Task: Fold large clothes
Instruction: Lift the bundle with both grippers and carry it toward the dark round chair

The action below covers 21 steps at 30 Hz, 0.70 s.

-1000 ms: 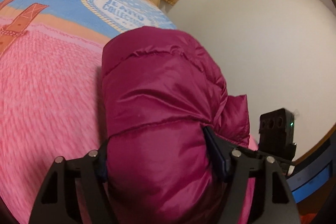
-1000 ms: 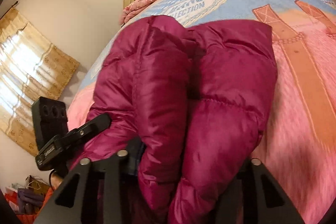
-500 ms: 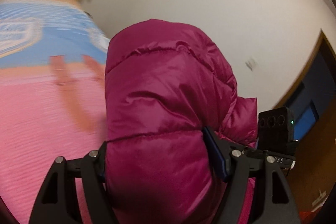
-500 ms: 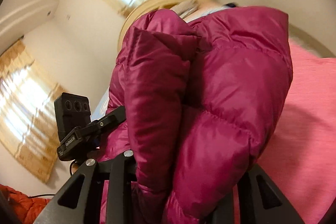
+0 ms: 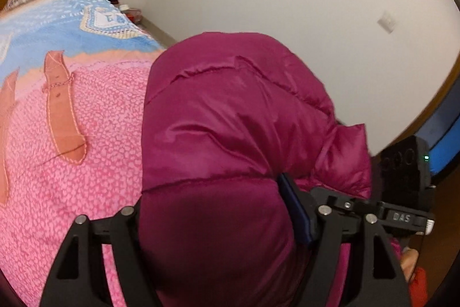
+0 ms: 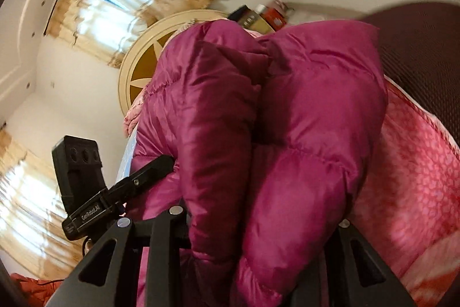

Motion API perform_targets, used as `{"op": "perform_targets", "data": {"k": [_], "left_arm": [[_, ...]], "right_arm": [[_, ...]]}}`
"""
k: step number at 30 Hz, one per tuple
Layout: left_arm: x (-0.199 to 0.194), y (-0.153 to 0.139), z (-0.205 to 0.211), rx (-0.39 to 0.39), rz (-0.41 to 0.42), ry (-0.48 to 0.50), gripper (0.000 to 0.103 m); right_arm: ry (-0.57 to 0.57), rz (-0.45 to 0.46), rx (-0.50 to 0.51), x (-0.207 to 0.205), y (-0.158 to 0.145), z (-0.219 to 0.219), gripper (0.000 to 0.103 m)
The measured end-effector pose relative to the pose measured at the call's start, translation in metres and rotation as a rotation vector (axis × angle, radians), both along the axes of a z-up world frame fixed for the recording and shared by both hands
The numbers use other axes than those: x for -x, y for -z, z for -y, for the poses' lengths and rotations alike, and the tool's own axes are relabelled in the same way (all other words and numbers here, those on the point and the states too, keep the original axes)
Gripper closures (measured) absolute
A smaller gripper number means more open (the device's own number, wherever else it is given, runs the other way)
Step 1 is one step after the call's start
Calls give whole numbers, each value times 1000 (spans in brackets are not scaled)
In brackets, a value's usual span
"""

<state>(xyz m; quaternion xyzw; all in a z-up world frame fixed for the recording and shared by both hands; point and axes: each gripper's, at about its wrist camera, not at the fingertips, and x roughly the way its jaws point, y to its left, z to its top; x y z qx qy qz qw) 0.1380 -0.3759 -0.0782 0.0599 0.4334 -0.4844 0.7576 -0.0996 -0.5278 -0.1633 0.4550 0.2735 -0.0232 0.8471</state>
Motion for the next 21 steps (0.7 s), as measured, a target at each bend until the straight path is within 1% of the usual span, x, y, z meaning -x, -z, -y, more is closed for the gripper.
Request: {"op": "perform_targets", "data": {"k": [1,4,5,7,9,10,12,13,14,15,16,18,19,20,21], "left_arm": [[3,1,5,-33,30,-15,21],[18,5,14,-115,116,-45,11],[26,8,16,-130,141,-46,7],[30,11,22,-158,192,-51,3],[34,11,23,-170,229,-65,2],[36,11,23,-174,245,-71,2],[34,18,25,-179,264,-78,2],[38,17,25,-180,272,-82,2],[39,17,25,-182,281,-86,2],[40,17,24,-187,293,-89,2],[40,18,26,-192,305,-92,2],[41,19,31,-198,327,-98,1],[43,19,31,-200,335,-98,1],[43,20,36,-204,343,-100,1],[44,20,35,-206,346,-101,1]], "right_arm": [[5,9,-22,1,7,6,69],[30,-10,-31,12,17,18,60],[36,-13,-31,19,17,22,60],[57,-33,-10,30,8,21,58],[121,-68,55,52,-12,19,58],[174,-97,109,65,-25,16,58],[284,-145,261,86,-57,6,58],[315,-148,325,90,-75,-4,58],[323,-132,356,90,-91,-13,58],[323,-107,362,90,-102,-18,58],[328,-59,350,85,-116,-26,58],[348,0,292,62,-130,-26,58],[363,12,258,53,-132,-27,58],[379,0,243,45,-130,-26,58],[403,-39,249,31,-125,-23,58]]}}
